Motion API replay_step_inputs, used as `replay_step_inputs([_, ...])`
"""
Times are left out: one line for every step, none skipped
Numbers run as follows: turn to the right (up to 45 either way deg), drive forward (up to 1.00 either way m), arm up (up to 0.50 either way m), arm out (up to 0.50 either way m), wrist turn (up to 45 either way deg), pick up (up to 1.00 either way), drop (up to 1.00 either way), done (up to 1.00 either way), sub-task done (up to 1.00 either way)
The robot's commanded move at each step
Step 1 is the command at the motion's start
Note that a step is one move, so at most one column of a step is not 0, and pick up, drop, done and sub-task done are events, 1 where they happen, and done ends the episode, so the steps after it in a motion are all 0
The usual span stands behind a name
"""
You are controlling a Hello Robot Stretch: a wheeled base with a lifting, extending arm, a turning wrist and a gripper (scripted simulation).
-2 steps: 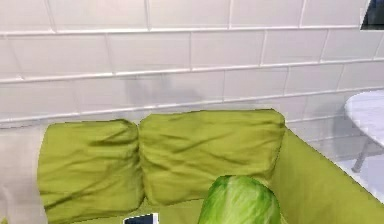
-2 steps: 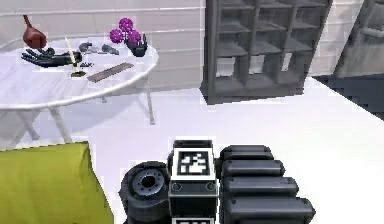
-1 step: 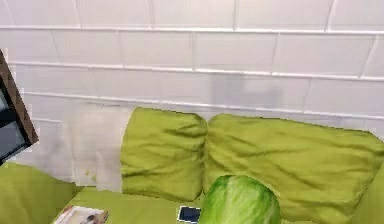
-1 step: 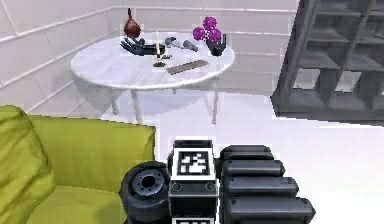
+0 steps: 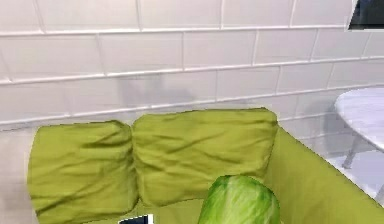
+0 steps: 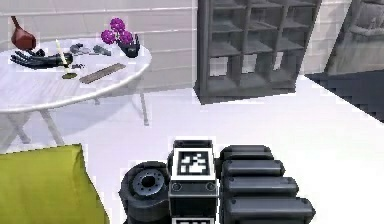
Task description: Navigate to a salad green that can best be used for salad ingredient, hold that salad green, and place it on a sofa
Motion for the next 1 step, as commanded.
replay_step_inputs([-33.0,0.00,0.00,0.00,0.0,0.00,0.00,0.00,0.00])
